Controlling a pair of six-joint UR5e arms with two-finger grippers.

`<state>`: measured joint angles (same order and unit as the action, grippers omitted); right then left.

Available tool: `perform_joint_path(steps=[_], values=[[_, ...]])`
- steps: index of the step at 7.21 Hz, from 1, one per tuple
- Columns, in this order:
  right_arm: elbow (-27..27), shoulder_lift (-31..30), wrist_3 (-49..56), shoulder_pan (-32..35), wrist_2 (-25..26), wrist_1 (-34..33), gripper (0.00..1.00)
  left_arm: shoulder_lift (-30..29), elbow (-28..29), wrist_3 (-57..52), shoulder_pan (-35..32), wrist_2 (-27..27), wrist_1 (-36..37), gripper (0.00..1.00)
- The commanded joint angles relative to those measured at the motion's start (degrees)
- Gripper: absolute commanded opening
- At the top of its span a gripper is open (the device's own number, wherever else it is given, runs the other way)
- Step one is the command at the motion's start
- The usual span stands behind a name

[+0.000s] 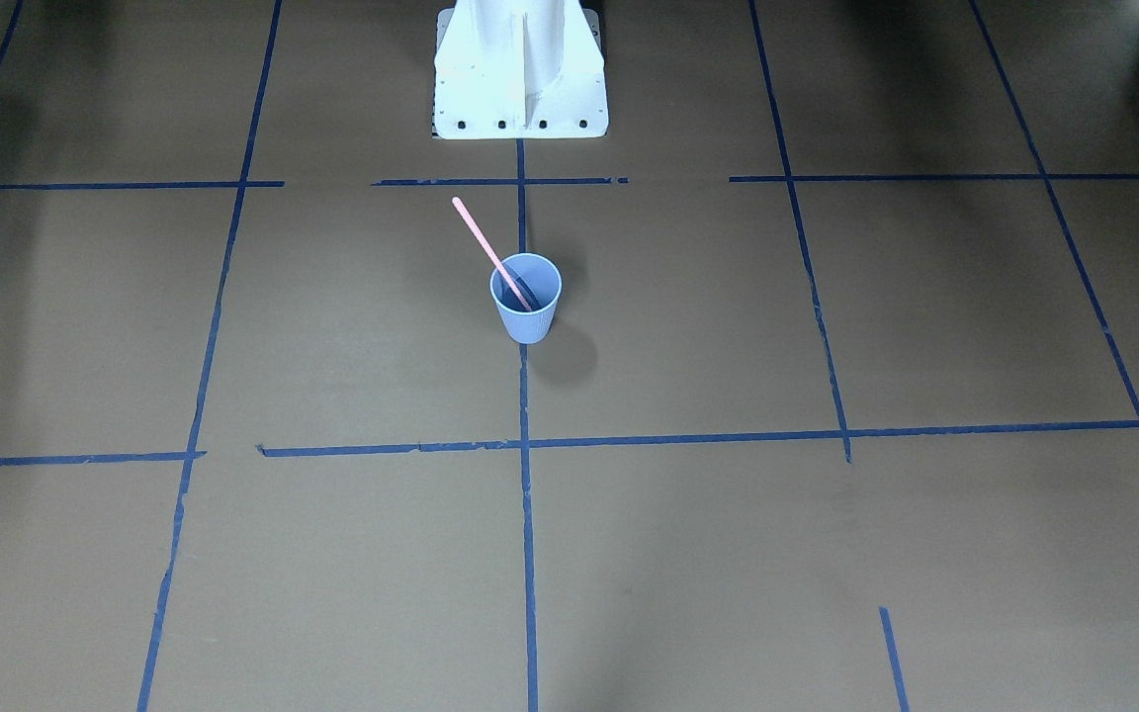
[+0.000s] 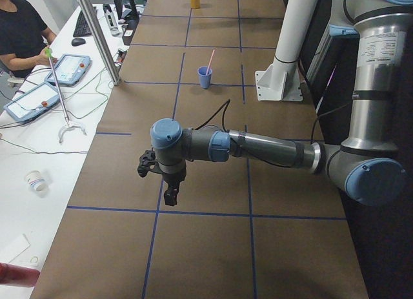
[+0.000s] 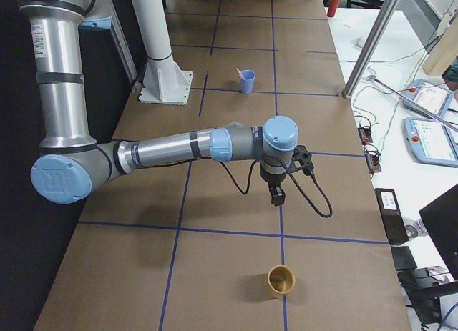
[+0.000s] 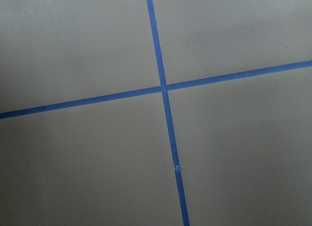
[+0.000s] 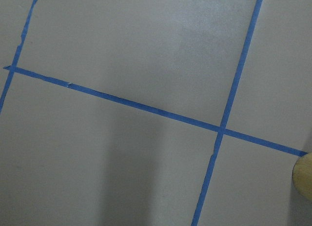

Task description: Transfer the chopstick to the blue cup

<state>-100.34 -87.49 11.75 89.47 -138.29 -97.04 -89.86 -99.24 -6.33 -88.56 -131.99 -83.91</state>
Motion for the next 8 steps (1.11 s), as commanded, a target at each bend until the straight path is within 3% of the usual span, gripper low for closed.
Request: perform_joint_path(steps=[1,8], values=[[-0.8,-0.4,0.1,0.0,-0.7,0.0,1.0,-0.3,-0.2,0.0,0.1,0.1,0.0,1.0],[-1.7,-0.8,0.2,0.0,-0.6,0.1,1.0,0.3,-1.4,0.0,0.8,-0.2,0.0,1.0]])
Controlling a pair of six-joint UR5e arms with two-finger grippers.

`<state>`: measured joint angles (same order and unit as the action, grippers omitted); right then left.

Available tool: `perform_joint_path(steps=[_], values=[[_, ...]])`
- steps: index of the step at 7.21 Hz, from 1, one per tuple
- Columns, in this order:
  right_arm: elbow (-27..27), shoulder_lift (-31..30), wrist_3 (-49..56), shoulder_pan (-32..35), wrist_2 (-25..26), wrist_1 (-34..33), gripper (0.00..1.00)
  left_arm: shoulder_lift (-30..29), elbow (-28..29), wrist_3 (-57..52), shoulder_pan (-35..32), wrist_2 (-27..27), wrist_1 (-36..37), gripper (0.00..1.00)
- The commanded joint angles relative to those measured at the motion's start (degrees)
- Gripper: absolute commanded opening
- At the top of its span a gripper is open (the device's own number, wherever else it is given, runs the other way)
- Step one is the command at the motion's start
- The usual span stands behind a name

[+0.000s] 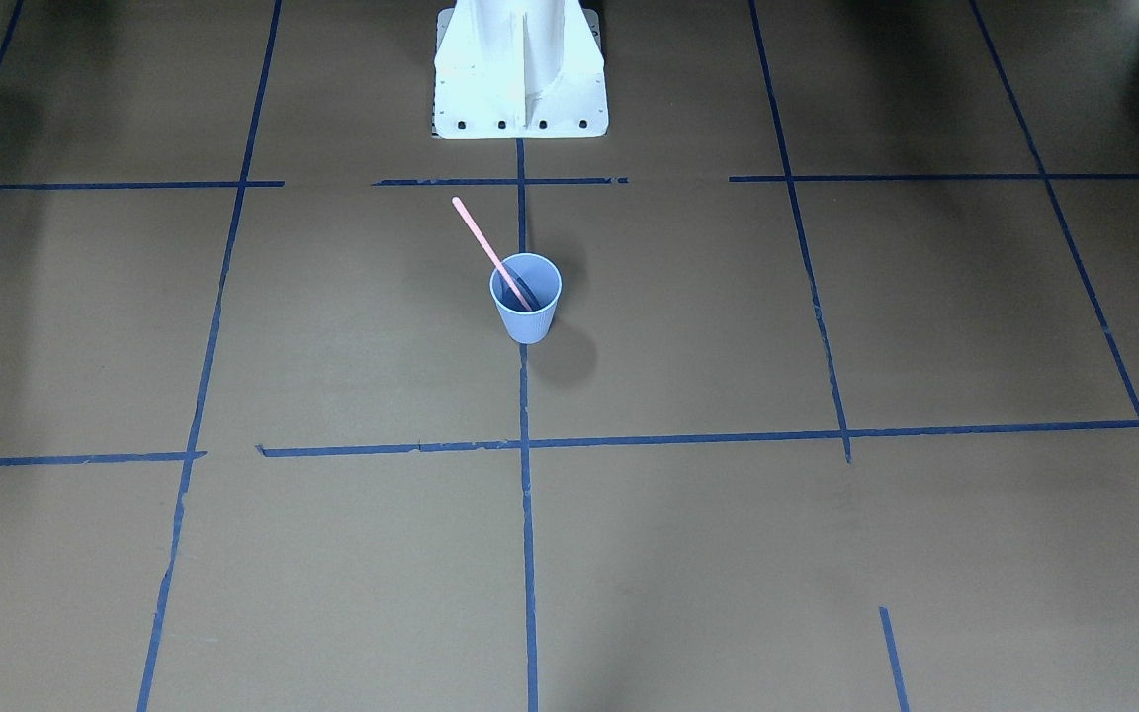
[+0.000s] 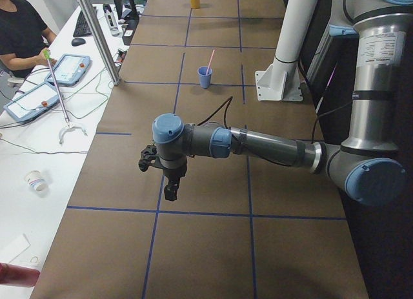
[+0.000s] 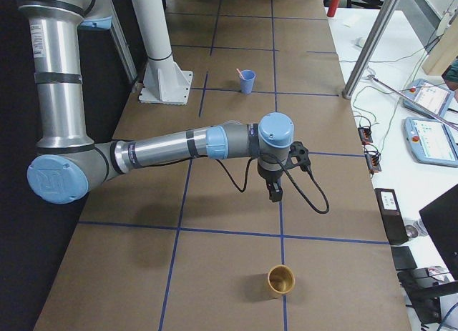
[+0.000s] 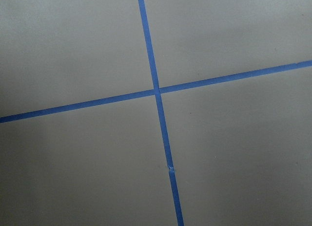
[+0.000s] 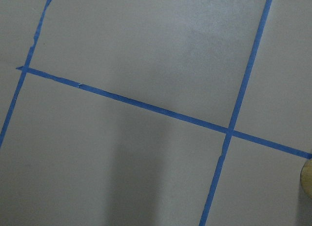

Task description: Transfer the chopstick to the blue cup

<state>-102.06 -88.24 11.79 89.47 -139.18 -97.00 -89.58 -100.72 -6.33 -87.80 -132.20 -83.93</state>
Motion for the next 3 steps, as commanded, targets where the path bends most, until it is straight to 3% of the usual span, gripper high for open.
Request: perform_joint_path(steps=[1,3], values=[[0.0,-0.4,0.3,0.0,1.1,0.1,1.0,0.0,0.4,0.0,0.1,0.0,0.0,1.0],[-0.1,-0.5,0.3,0.0,2.4,0.1,1.0,0.0,-0.2,0.0,0.1,-0.1,0.0,1.0]])
